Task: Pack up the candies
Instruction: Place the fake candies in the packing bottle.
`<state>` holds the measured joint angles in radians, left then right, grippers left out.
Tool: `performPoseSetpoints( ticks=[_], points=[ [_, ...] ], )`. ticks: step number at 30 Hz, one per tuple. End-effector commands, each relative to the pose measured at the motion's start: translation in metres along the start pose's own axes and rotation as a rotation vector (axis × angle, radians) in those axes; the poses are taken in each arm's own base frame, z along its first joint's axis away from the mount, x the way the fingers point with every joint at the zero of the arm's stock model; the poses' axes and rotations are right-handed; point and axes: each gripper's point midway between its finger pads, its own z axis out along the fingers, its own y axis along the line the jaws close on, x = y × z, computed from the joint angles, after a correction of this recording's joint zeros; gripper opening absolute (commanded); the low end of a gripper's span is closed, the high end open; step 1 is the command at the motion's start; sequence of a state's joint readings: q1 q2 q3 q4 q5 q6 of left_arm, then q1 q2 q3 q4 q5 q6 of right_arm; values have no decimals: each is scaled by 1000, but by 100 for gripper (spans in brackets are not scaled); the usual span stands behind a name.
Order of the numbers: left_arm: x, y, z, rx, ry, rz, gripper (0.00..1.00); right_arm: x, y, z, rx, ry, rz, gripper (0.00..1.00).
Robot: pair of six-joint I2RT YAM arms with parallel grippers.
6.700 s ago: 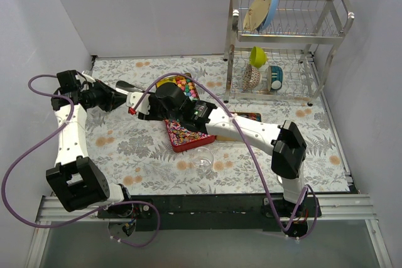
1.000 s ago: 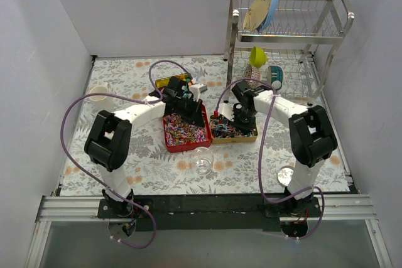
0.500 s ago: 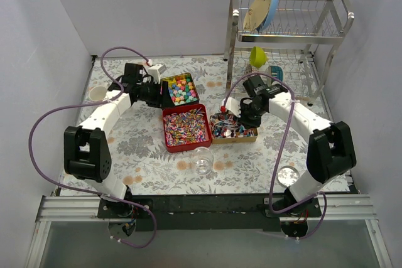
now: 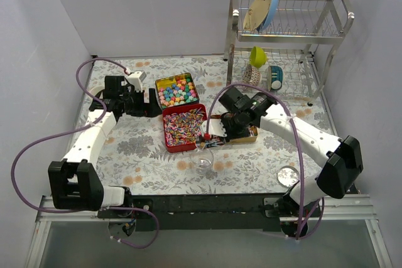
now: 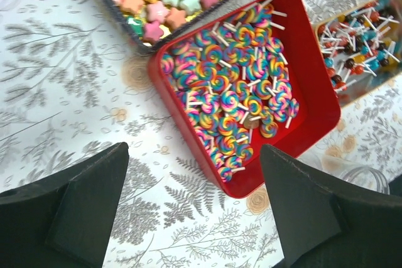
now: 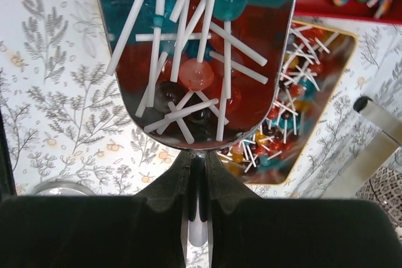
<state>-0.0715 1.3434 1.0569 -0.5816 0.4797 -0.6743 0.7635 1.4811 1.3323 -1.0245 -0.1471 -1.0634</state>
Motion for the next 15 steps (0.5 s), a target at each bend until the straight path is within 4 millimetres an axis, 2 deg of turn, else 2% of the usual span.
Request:
performPoseSetpoints(
  ticks=[1,7,15],
  points=[
    [-9,14,-20,-98,-71,25,86,2,16,-8,-26,145,-51,1],
    [-17,18,-31,-126,-138,32,86,8,17,-14,-17,312,-120,1],
    [-31,9,-44,-100,-198,26,86,13,14,-21,-17,495,-183,1]
  ],
)
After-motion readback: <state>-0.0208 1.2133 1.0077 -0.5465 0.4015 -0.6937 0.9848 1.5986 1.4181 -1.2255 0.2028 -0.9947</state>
